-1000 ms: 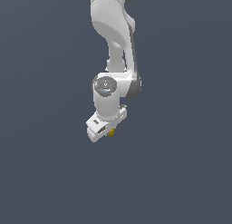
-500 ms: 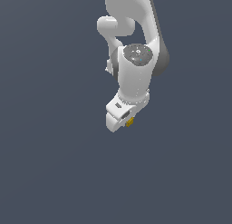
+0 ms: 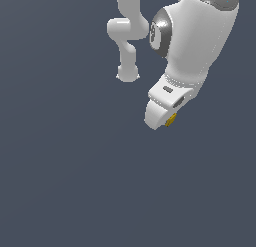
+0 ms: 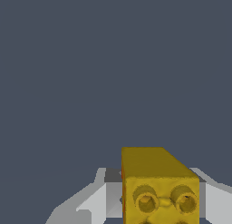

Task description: Pick up the object and move it to a goal position.

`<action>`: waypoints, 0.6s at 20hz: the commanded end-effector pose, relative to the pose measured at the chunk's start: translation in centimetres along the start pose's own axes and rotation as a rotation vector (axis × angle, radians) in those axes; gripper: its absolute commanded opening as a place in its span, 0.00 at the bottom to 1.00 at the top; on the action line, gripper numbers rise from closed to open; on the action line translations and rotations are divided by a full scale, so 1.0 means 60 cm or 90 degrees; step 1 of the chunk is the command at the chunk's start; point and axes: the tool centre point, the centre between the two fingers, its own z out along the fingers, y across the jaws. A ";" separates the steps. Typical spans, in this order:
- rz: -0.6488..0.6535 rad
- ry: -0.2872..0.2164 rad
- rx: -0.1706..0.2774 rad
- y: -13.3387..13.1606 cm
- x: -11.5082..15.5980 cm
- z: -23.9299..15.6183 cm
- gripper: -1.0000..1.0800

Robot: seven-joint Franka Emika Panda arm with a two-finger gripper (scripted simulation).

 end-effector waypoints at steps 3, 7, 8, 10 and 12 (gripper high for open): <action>0.001 0.000 0.000 -0.038 0.039 -0.067 0.00; 0.001 0.000 0.001 -0.065 0.069 -0.115 0.00; 0.001 0.000 0.001 -0.071 0.075 -0.126 0.00; 0.001 0.000 0.001 -0.081 0.088 -0.146 0.00; 0.001 0.000 0.001 -0.091 0.099 -0.163 0.00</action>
